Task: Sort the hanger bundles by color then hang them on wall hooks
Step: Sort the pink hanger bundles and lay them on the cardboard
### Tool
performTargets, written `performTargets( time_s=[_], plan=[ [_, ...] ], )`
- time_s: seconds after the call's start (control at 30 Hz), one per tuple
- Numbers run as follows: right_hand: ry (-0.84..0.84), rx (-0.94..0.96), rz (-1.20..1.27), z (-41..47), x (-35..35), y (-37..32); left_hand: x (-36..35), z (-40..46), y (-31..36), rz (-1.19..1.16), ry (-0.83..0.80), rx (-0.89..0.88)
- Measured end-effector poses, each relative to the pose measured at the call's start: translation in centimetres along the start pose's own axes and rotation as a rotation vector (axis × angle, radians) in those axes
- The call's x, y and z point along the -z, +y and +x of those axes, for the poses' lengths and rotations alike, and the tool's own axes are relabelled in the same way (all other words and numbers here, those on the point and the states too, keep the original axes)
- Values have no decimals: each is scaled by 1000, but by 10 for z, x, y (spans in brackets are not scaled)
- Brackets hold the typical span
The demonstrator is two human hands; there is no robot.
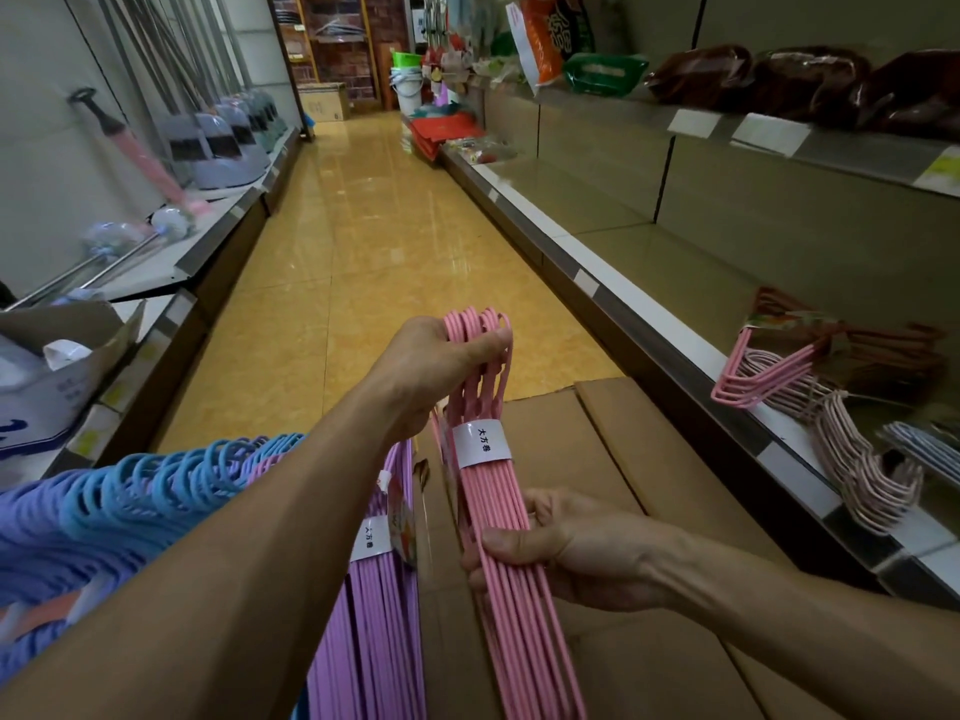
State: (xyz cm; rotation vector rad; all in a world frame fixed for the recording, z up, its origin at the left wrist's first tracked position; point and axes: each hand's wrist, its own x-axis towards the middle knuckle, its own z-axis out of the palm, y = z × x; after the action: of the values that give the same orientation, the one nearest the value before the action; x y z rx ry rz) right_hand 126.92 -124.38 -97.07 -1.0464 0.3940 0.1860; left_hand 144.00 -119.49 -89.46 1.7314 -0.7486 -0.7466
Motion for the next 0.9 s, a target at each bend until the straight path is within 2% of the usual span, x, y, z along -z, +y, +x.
performTargets(
  time_s=[0.13, 0.23, 0.43, 0.63, 0.9],
  plan=[
    [18, 7, -27, 18, -1, 8, 8, 5, -5, 188, 62, 38],
    [37, 25, -94, 33, -2, 17, 29, 7, -18, 424, 110, 56],
    [128, 7, -127, 68, 4, 48, 62, 10, -65, 921, 71, 9],
    [197, -3, -191, 103, 11, 77, 73, 16, -93, 1058, -6, -104],
    [203, -15, -327, 128, 19, 105, 69, 25, -119, 1084, -26, -2]
  ],
)
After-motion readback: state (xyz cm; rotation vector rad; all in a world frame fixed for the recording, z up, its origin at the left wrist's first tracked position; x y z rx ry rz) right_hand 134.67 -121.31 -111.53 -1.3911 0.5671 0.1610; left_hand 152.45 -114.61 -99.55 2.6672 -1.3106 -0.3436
